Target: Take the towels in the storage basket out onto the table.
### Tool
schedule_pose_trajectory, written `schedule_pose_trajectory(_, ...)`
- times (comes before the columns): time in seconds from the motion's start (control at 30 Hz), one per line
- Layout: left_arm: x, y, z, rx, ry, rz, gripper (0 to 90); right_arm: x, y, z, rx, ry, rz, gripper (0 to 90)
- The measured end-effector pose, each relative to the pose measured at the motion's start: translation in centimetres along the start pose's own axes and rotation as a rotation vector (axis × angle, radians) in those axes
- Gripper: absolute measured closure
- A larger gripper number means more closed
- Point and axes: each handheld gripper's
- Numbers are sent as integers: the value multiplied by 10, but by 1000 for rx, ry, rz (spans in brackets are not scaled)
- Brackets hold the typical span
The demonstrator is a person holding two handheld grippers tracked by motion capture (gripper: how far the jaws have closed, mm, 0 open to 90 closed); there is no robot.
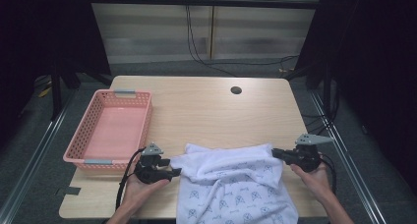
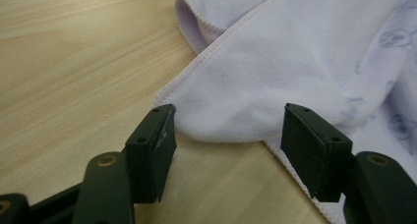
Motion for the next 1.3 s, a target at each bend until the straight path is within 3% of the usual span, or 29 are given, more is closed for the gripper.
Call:
schedule_pose_trajectory(0.07, -2, -3, 2, 22, 18, -27, 367, 3, 2, -2, -2, -4, 2, 883)
schedule_pose_trajectory(0.1, -3, -5, 4, 13, 24, -27, 368, 3, 3, -2, 0, 0, 3, 883)
schedule_pose_trajectory(0.17, -5, -9, 6, 10, 16, -3, 367, 3, 2, -2, -4, 0, 1, 882)
schedule_pose_trajectory(0.2, -6, -11, 6, -12, 18, 1, 367, 3, 2, -1, -5, -1, 0, 883)
schedule_pose_trajectory(0.37, -11, -18, 4, -2, -16, 1, 377, 2, 0, -2, -3, -4, 0, 882)
schedule_pose_trajectory(0.4, -13, -20, 3, 15, -29, 2, 522, 2, -2, -3, -8, -3, 1, 882)
schedule_pose_trajectory(0.43, -14, -23, 2, 15, -42, 2, 522, 2, -2, -3, -8, -3, 1, 882)
schedule_pose_trajectory(0.47, -16, -25, 1, 38, -58, 6, 685, 2, -2, -2, -10, -2, -1, 882)
schedule_pose_trajectory(0.5, -17, -27, 0, 53, -71, 10, 685, 2, -2, -2, -10, -2, -1, 882)
schedule_pose_trajectory(0.53, -19, -28, -1, 70, -77, 14, 785, 2, -1, -2, -8, -6, -3, 882)
schedule_pose_trajectory(0.63, -20, -27, -1, 66, -68, 0, 824, 2, 0, -2, -13, -8, -5, 882)
schedule_pose_trajectory(0.7, -21, -19, 1, 73, -46, -51, 824, 1, 1, -2, -13, -6, -11, 882)
schedule_pose_trajectory(0.73, -24, -8, 1, 72, -43, -106, 825, -1, 5, -2, -17, -12, -27, 882)
schedule_pose_trajectory(0.77, -24, -8, 1, 72, -43, -106, 825, -1, 5, -2, -17, -12, -27, 882)
schedule_pose_trajectory(0.97, -38, 20, 2, 66, -36, -241, 825, -14, 21, -2, -19, -17, -108, 882)
schedule_pose_trajectory(1.0, -45, 29, 3, 56, -37, -282, 826, -22, 27, -2, -13, -22, -143, 882)
schedule_pose_trajectory(1.1, -54, 39, 6, 47, -40, -321, 828, -32, 34, -2, -15, -22, -178, 882)
schedule_pose_trajectory(1.27, -81, 63, 9, 14, -74, -390, 829, -69, 48, 3, -13, 1, -270, 882)
schedule_pose_trajectory(1.3, -86, 68, 10, 13, -73, -409, 829, -69, 48, 3, -13, 1, -270, 882)
Point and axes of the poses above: each handheld gripper's, and its own axes: y roughly backward along the jaws, x roughly out of its underside, z roughly to its left, and after that the axes turned 7 degrees about -y, right-handed
